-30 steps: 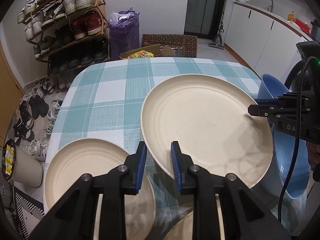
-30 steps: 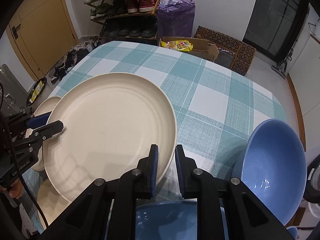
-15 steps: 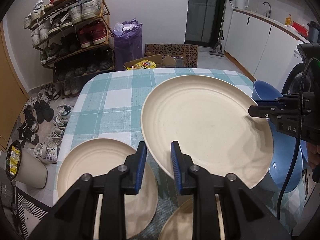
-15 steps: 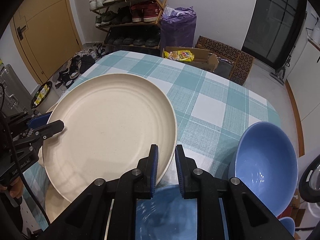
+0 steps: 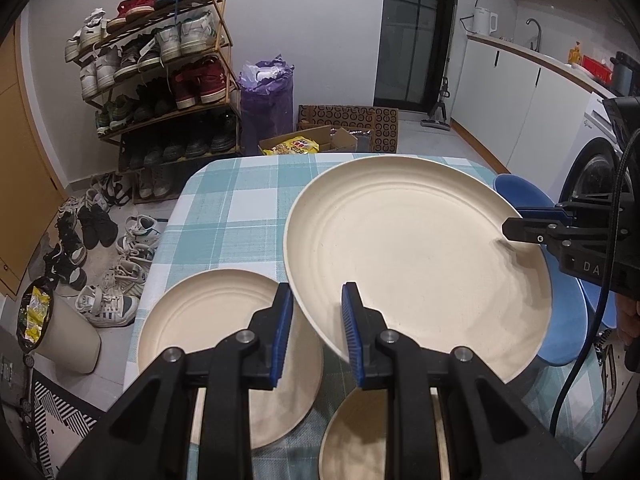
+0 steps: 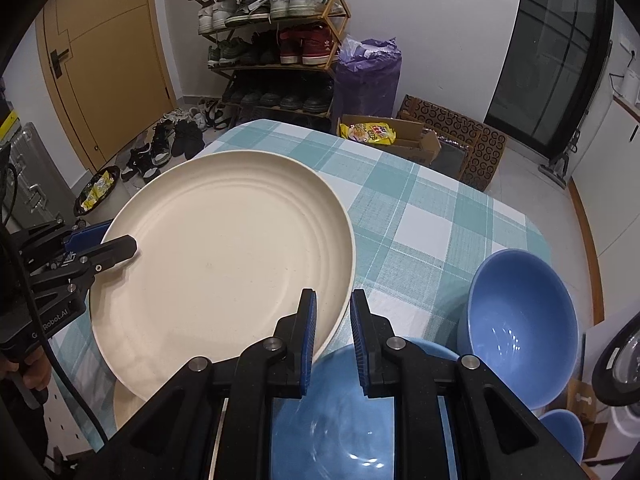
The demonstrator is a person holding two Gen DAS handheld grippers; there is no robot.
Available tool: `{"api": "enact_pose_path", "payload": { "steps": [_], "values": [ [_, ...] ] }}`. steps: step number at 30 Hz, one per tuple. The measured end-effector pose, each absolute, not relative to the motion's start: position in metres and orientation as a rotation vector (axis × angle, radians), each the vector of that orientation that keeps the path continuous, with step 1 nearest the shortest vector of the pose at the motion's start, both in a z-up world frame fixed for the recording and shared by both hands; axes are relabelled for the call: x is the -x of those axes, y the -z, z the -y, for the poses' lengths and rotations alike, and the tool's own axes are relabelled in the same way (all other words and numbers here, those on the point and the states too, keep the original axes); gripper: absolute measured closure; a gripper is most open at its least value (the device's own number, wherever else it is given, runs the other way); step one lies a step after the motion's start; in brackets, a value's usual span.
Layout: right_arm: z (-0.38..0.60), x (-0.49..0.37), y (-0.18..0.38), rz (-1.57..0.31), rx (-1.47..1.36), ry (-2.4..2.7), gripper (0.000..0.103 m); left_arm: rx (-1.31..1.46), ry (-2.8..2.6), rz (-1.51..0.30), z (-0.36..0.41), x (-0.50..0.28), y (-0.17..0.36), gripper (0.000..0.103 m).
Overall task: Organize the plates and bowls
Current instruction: 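Lift the cream plate with both grippers and carry it over another cream plate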
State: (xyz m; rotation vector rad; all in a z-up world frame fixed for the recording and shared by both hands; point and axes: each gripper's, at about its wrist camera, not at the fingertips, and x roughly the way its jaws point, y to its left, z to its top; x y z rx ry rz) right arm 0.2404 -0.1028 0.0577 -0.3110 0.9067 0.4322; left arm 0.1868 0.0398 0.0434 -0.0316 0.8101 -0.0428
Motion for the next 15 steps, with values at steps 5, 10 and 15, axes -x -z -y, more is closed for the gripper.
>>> {"api": "enact_pose_path", "payload": {
  "steps": [5,10,15],
  "values": [
    [0.103,-0.228,-0.063,-0.894,0.305,-0.434,0.085,0.034,0.045,-0.796,-0.039,-0.175,-0.048,0.080],
    [0.106,-0.217,-0.066,-0.884,0.307,-0.437,0.085,0.029,0.047,-0.789,-0.038,-0.164,-0.050,0.080],
    [0.108,-0.204,-0.068,-0.876,0.305,-0.441,0.085,0.023,0.040,-0.776,-0.038,-0.155,-0.051,0.080]
  ]
}}
